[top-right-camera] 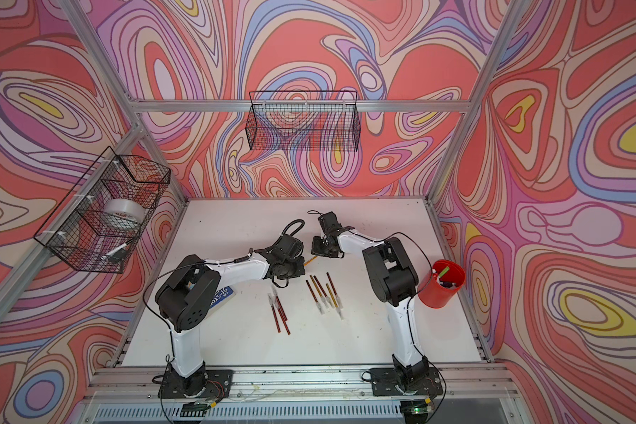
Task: Remove protective caps from carving knives
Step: Adjust the carving knife at the center of the board.
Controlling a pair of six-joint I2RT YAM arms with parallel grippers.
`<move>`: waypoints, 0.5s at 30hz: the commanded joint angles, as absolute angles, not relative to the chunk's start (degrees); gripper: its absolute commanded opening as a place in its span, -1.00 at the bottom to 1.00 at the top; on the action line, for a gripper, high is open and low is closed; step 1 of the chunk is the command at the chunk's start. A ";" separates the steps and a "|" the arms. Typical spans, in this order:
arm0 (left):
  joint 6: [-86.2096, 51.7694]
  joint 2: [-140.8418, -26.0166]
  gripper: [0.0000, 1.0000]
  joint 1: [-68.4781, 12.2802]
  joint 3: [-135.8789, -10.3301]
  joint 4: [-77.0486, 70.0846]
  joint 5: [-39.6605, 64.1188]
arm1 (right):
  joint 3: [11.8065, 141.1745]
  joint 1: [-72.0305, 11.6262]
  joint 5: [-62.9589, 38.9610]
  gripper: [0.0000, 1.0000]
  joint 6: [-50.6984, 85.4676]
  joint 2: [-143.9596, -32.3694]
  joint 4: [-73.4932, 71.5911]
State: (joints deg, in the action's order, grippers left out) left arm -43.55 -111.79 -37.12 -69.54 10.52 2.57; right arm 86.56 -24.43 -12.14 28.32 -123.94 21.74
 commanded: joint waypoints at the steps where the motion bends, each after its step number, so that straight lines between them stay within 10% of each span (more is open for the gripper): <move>1: -44.17 -113.60 -1.00 -36.23 -71.49 12.48 3.27 | 84.67 -23.82 -11.85 -1.00 27.17 -123.11 23.47; 15: -43.68 -117.40 -1.00 -34.32 -77.79 13.34 4.54 | 81.33 -23.73 -13.29 -1.00 25.37 -121.16 23.37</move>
